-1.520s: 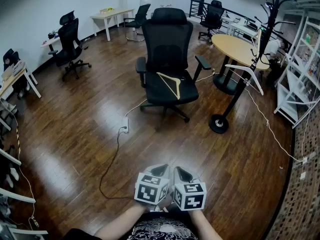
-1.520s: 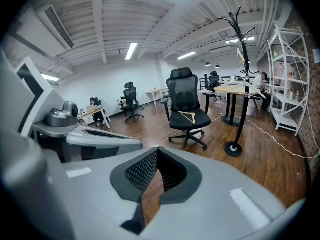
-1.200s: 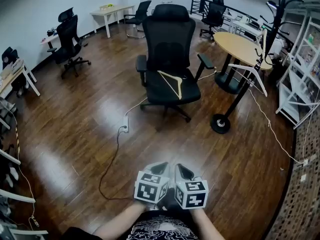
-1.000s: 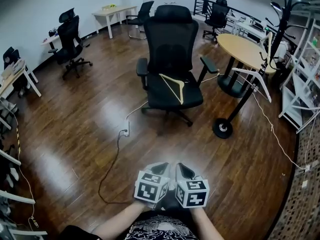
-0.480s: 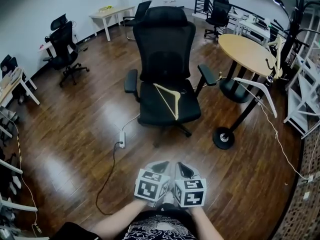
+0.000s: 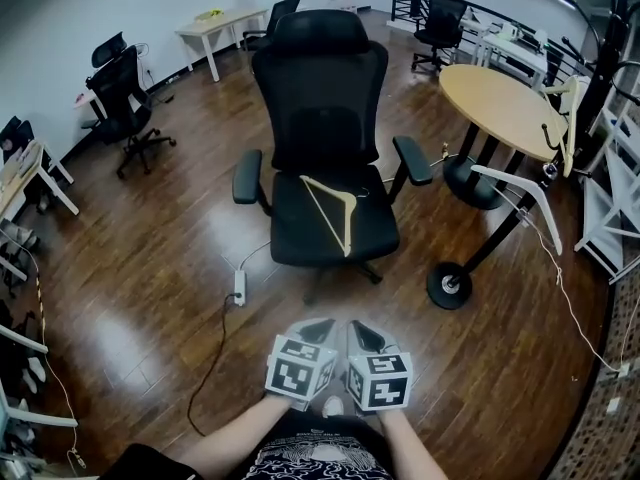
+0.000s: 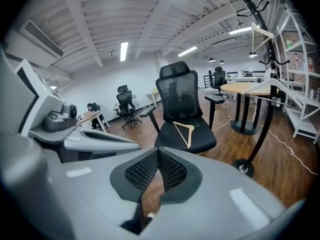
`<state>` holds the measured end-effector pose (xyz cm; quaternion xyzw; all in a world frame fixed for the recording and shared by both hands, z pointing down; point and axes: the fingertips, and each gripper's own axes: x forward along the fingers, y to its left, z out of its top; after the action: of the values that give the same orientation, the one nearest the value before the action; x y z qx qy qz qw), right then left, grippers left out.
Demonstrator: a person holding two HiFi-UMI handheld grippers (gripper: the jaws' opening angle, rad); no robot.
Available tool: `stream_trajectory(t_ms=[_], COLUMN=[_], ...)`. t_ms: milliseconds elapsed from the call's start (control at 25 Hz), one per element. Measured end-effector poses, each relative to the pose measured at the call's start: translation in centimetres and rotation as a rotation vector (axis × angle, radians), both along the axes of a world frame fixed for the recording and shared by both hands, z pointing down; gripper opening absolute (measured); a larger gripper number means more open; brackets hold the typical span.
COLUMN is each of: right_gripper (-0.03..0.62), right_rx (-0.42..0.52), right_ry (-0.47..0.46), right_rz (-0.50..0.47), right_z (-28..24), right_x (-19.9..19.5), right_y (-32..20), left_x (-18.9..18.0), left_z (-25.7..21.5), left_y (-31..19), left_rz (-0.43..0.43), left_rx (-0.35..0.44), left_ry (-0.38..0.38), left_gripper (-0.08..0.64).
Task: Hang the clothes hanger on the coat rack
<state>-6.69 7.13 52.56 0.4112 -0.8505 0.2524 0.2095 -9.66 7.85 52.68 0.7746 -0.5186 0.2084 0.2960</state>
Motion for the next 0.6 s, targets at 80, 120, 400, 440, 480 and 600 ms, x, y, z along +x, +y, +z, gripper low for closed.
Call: stream_trajectory(t_ms=[80,120,400,440,480,600], right_gripper=[0.002,0.003,0.015,0.017,0.017,0.021], right_rx=[-0.003,-0.003,-0.015,-0.015,-0.017,-0.021], right_ry=[0.003,0.004,0.020,0.022,0.024,0.031], right_rz=[-0.004,-0.007,-0.003,-0.001,0.000,0.006], right_z=[0.1,0.2,1.8,1.9,2.0,2.3], right_x=[-0.2,-0.4,-2.2,-2.7,-3.2,-5.0], right_y=[-1.3,-1.8,-6.9,-7.8,-8.8,-11.7], left_x=[-0.2,-0.2,-2.0,-2.4,-2.9,-4.6], left_z=[0.1,0.3,1.7,1.8,1.9,2.0], left_y=[-1.3,-1.9,-7.0,-7.9,-8.9,-11.9], left_rz=[-0.003,-0.003,0.003,0.004,0.005,0.010], left_rx=[0.000,-0.003,-0.016,-0.018,-0.019,-0.020], left_ry=[0.002,0.003,0.023,0.025,0.027,0.035], left_gripper=[0.005,0.005,0.005,0.005,0.005,0.005])
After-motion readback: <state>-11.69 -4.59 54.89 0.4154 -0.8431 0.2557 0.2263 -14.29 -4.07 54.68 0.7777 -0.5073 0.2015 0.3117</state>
